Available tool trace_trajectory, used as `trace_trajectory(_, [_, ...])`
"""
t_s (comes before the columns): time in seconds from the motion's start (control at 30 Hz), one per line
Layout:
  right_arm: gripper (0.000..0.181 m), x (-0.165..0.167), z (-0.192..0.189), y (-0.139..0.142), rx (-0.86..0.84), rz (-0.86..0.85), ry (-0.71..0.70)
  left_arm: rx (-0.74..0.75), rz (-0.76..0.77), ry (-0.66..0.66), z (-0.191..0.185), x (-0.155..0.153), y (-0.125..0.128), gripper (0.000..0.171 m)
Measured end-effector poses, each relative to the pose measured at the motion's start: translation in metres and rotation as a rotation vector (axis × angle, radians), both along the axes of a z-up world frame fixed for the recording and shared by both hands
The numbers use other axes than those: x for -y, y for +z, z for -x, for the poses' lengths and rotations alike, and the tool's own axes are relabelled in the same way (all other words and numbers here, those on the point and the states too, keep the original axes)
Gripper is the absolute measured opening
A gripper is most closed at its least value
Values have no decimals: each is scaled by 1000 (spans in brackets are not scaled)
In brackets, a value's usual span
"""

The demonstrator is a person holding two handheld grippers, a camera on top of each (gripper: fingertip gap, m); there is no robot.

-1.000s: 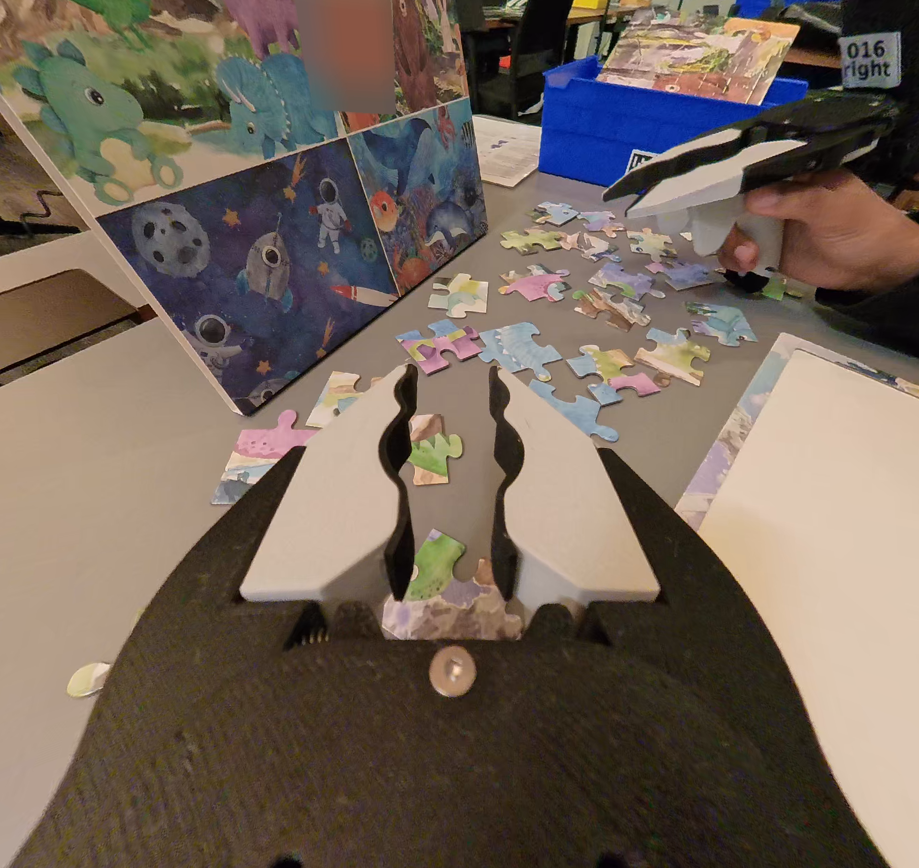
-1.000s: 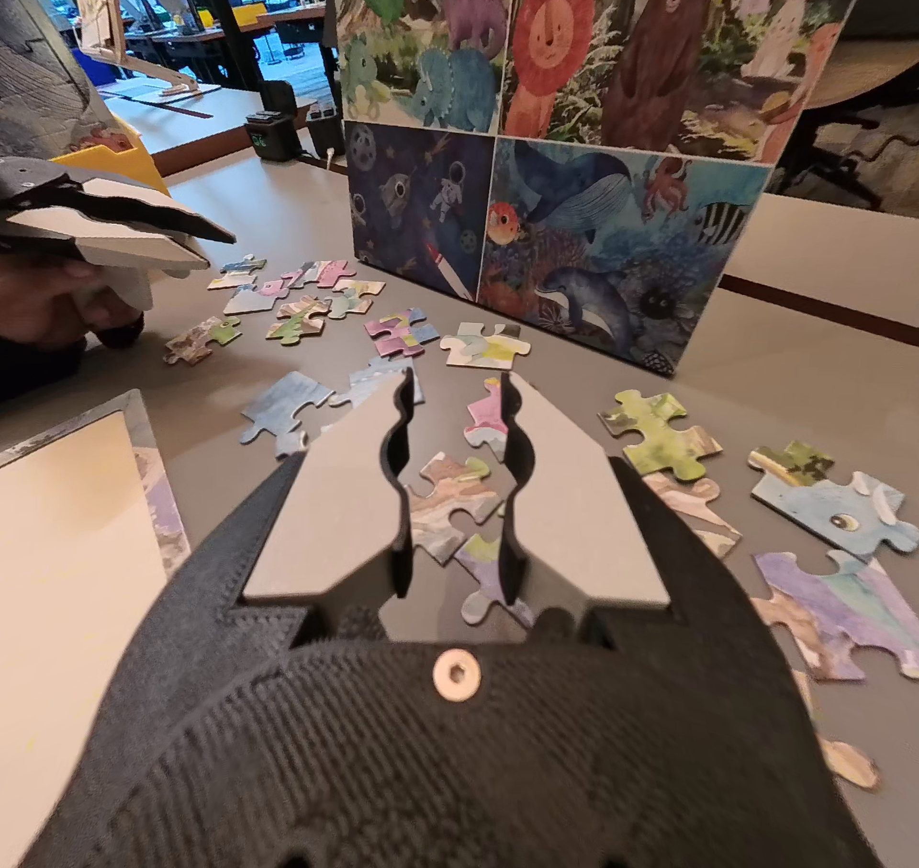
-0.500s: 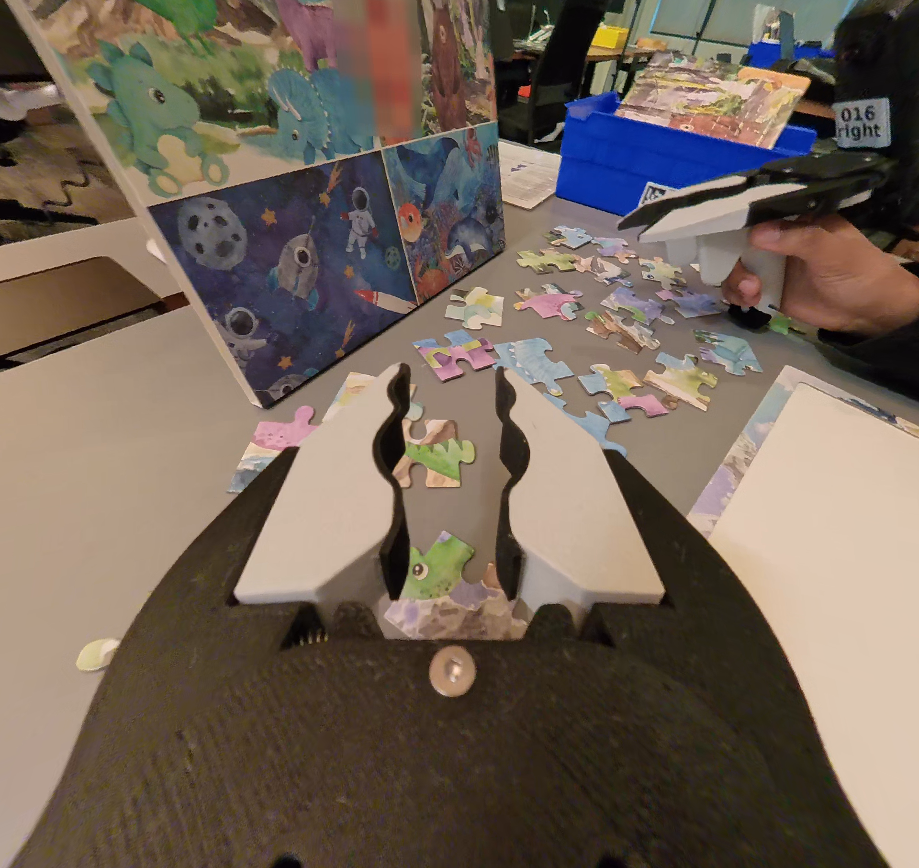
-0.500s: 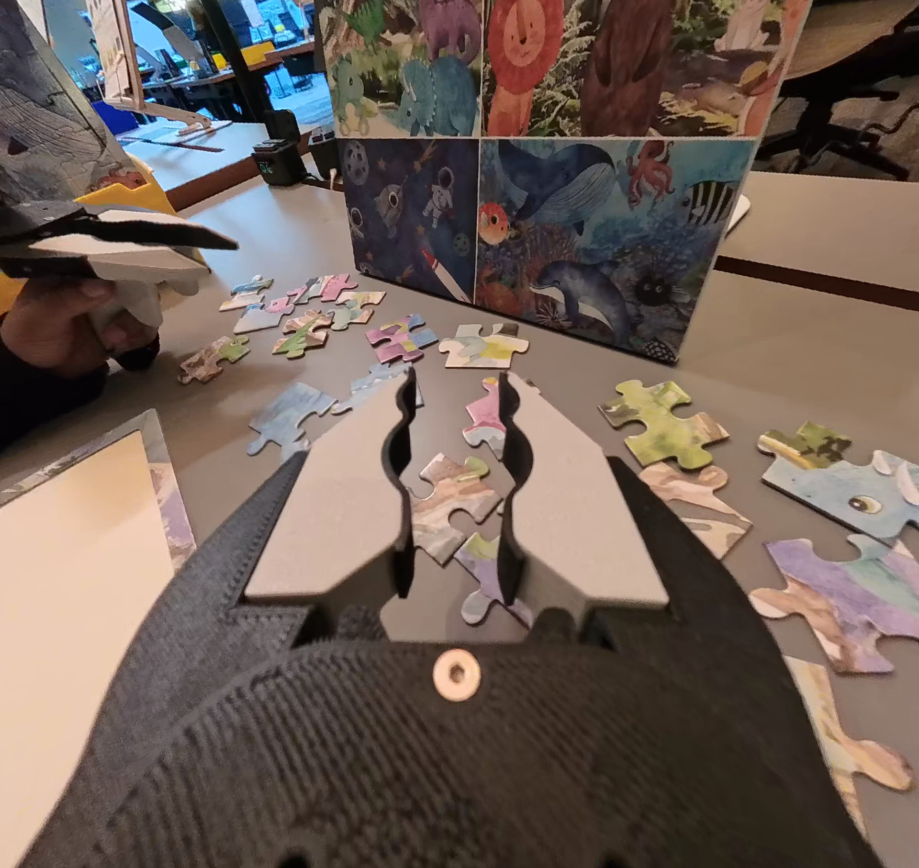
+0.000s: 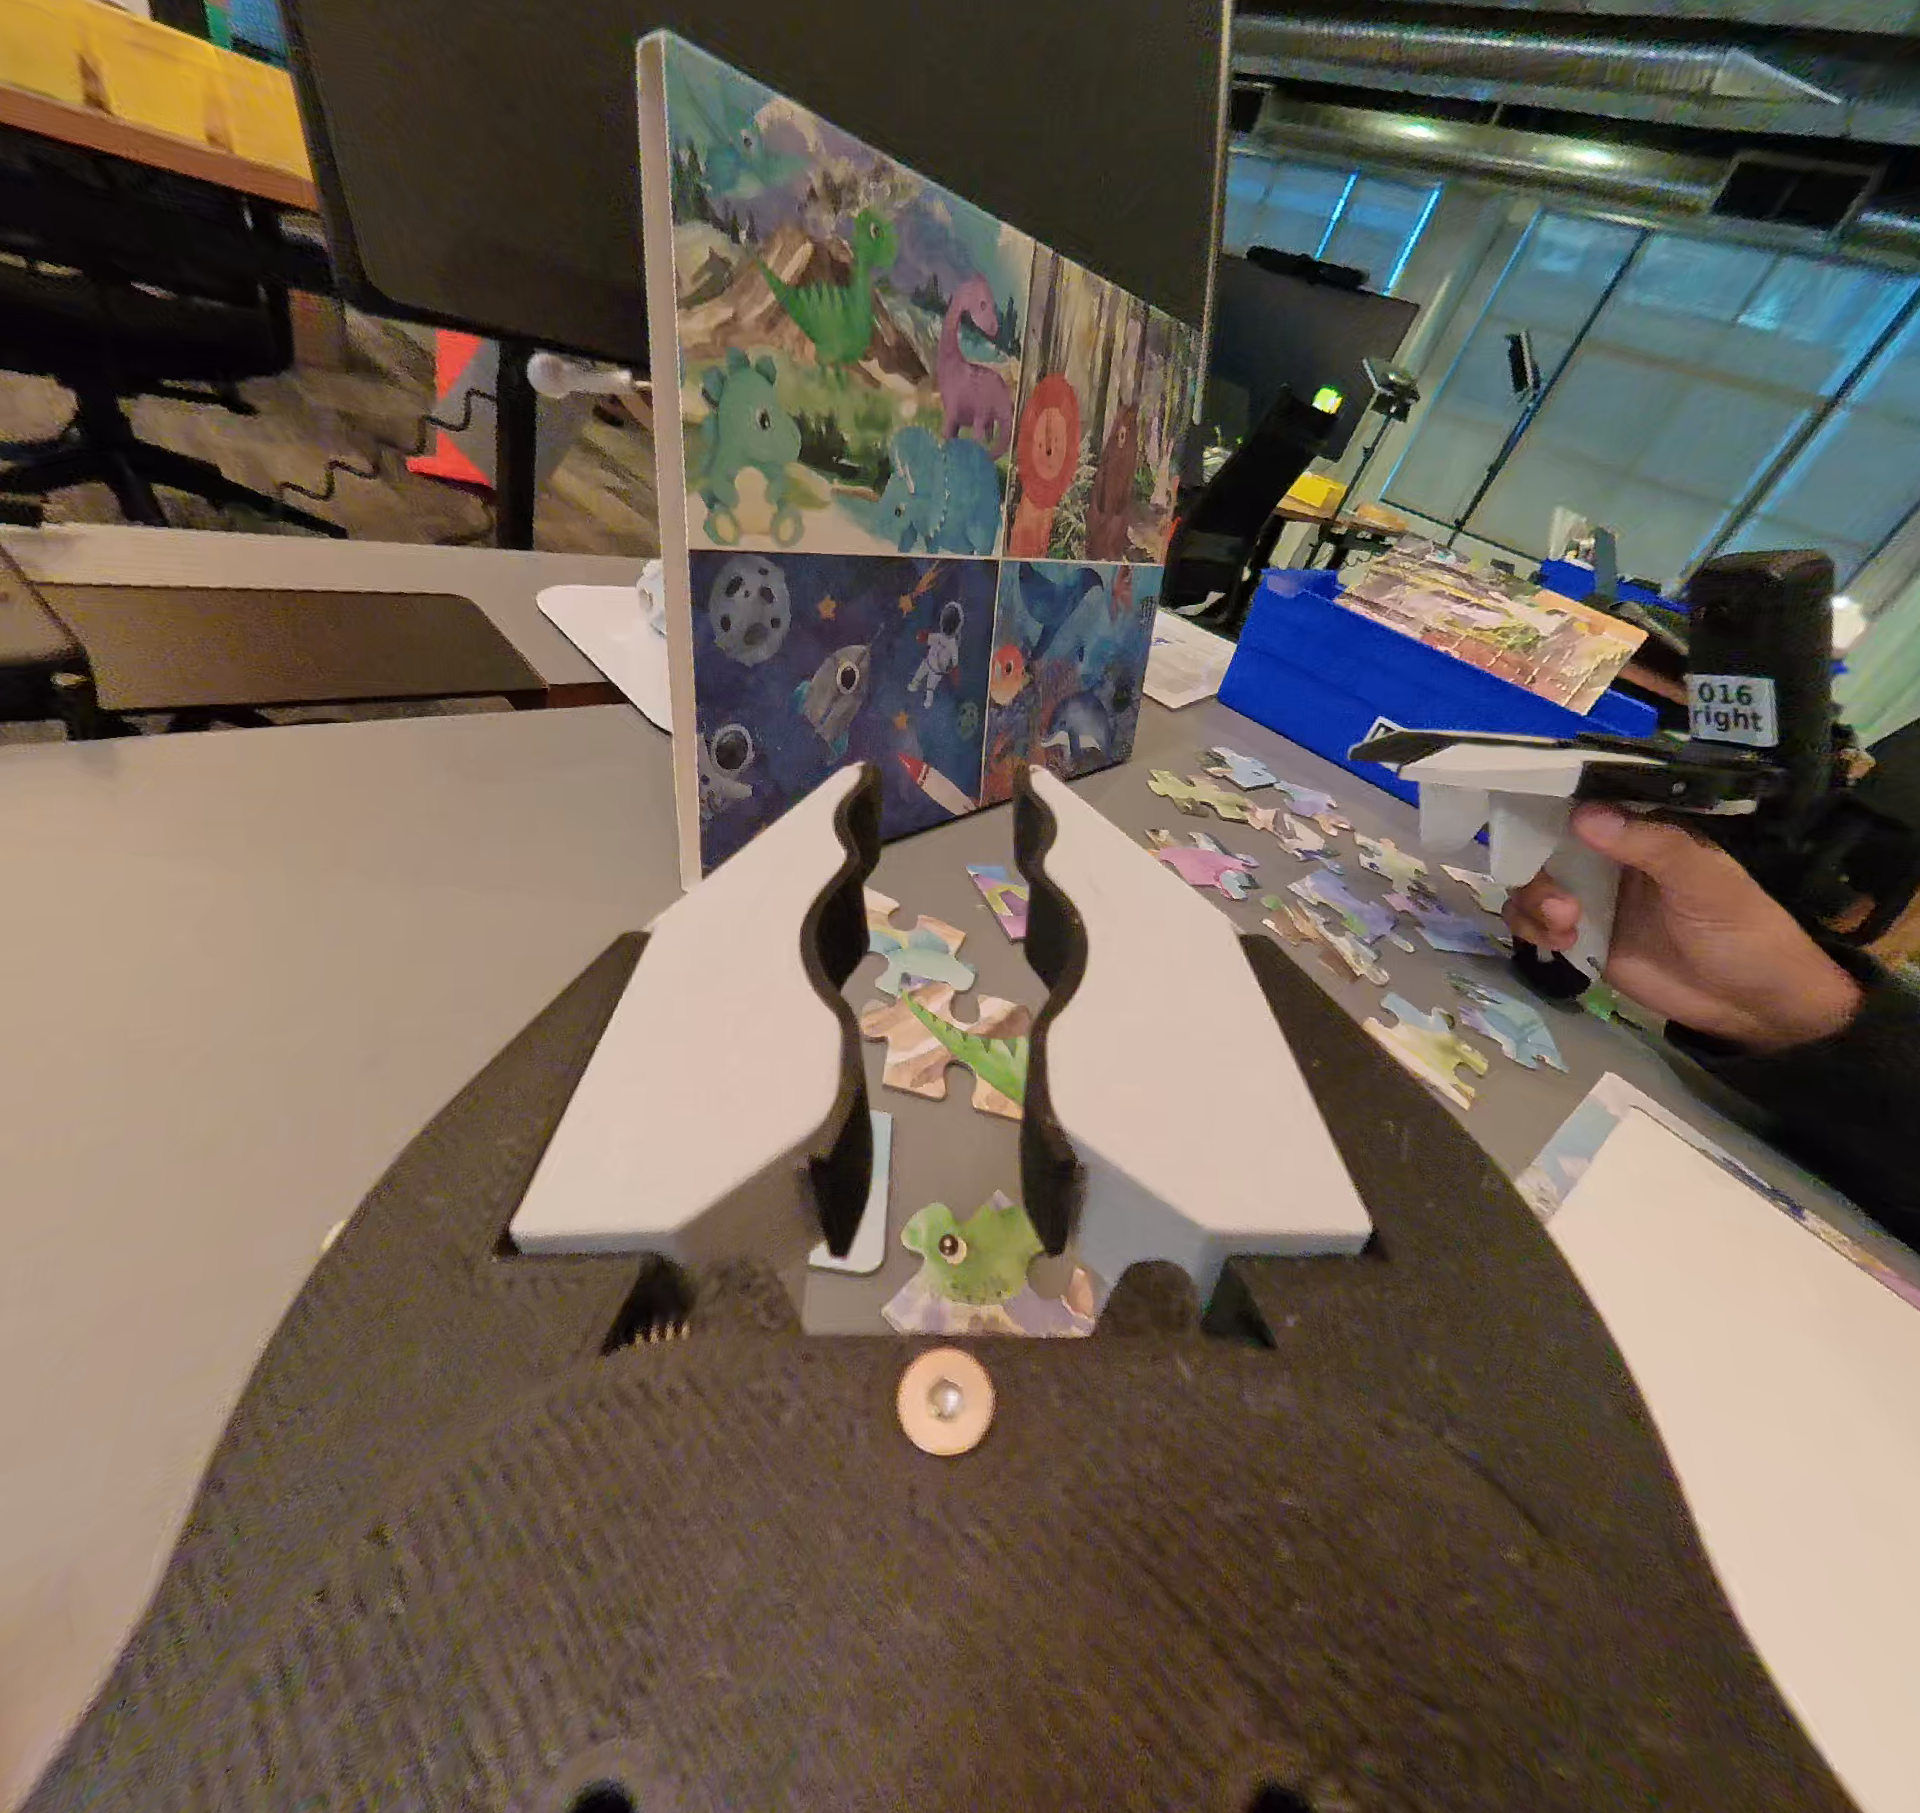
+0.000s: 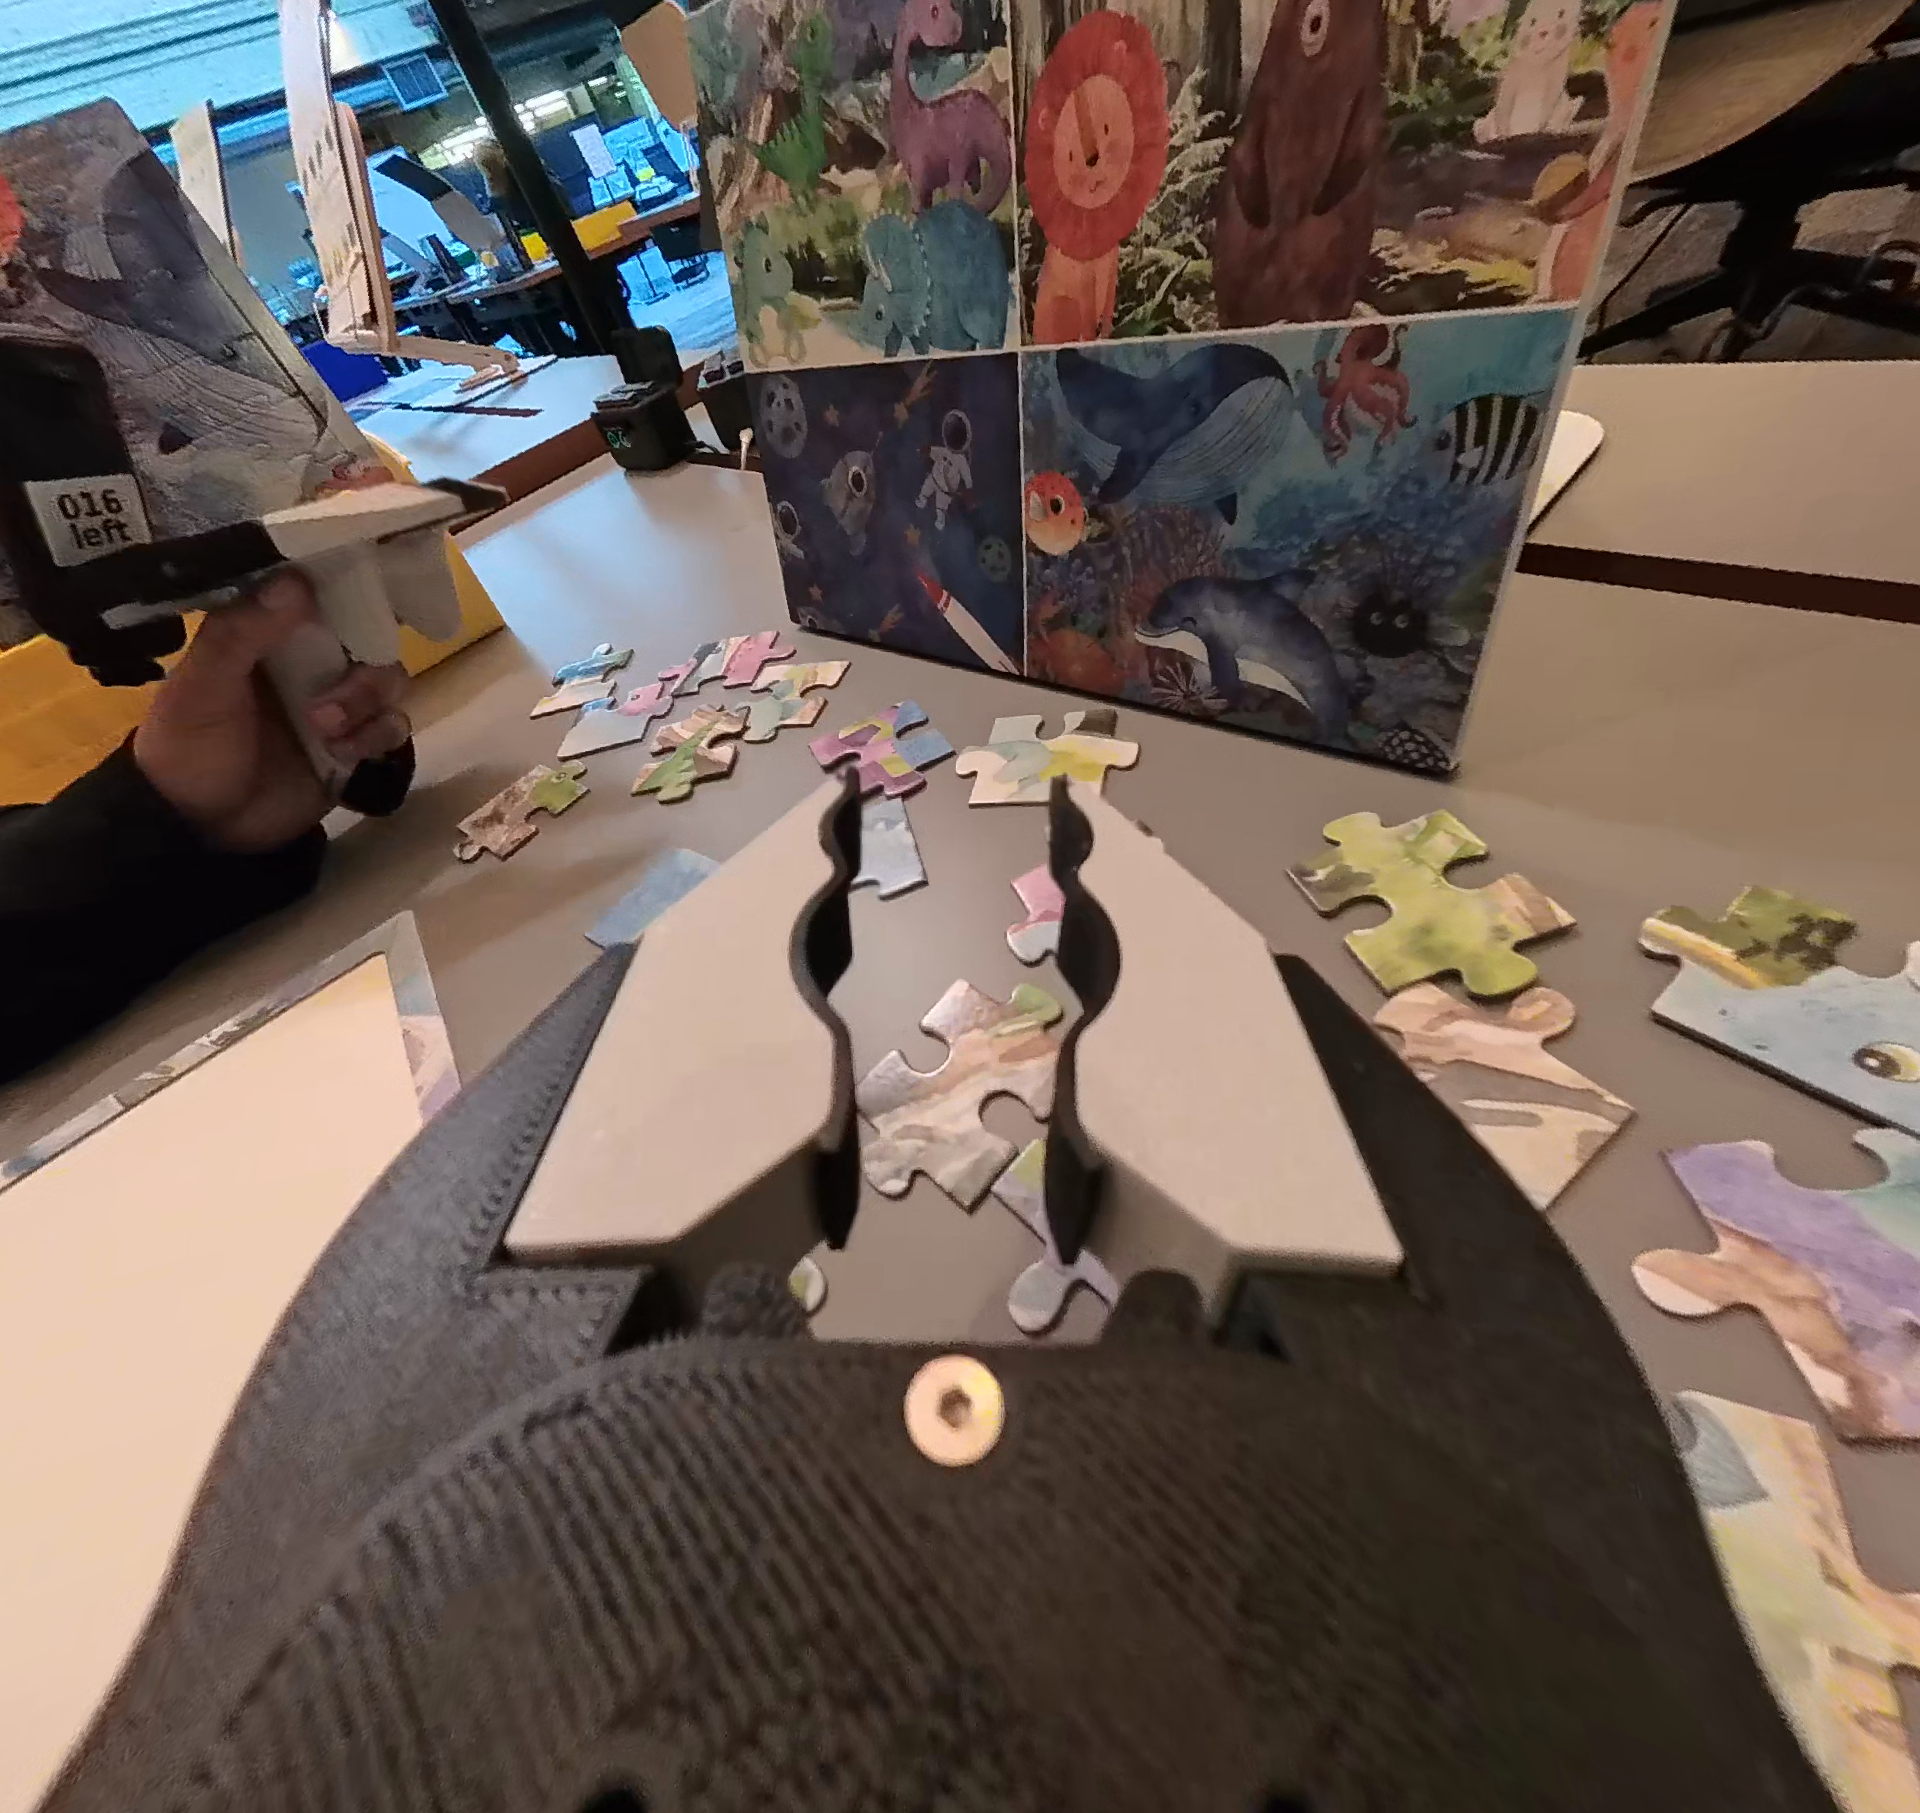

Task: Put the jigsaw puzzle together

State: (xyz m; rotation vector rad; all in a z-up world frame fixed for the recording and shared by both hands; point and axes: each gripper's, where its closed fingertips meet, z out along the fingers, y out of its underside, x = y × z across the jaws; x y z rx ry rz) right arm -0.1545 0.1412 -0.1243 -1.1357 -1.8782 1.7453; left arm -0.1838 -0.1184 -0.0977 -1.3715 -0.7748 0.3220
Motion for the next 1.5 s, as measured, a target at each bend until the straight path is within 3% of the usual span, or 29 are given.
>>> trace_trajectory(0.13, [45,-7,3,7,-34,-1,-47,-15,29,29,4,7,2,22])
trace_trajectory(0.23, [47,-13,3,13,-44,28,-65,-57,85,138,14,35,9,22])
trace_trajectory(0.37, [51,-13,3,17,-41,74,-55,81,110,208,29,65,-6,25])
trace_trajectory(0.53, [58,-13,3,17,-77,-5,-75,177,56,185,33,70,-20,25])
trace_trajectory(0.77, [63,-7,-1,22,-107,-20,-40,171,92,141,31,58,-25,25])
trace_trajectory(0.83, [64,5,-11,24,-104,-29,65,161,100,131,29,55,-25,25])
trace_trajectory(0.9, [54,28,-37,16,-77,-113,285,149,105,121,28,52,-23,25])
trace_trajectory(1.03, [45,62,-79,-13,-88,-351,536,136,119,100,26,45,-23,25])
trace_trajectory(1.2, [41,104,-133,-53,16,-498,824,126,153,91,25,41,-27,25])
trace_trajectory(1.33, [31,108,-142,-81,45,-638,874,100,196,94,24,38,-29,26])
trace_trajectory(1.5, [21,100,-129,-84,76,-625,816,54,259,82,21,31,-29,27])
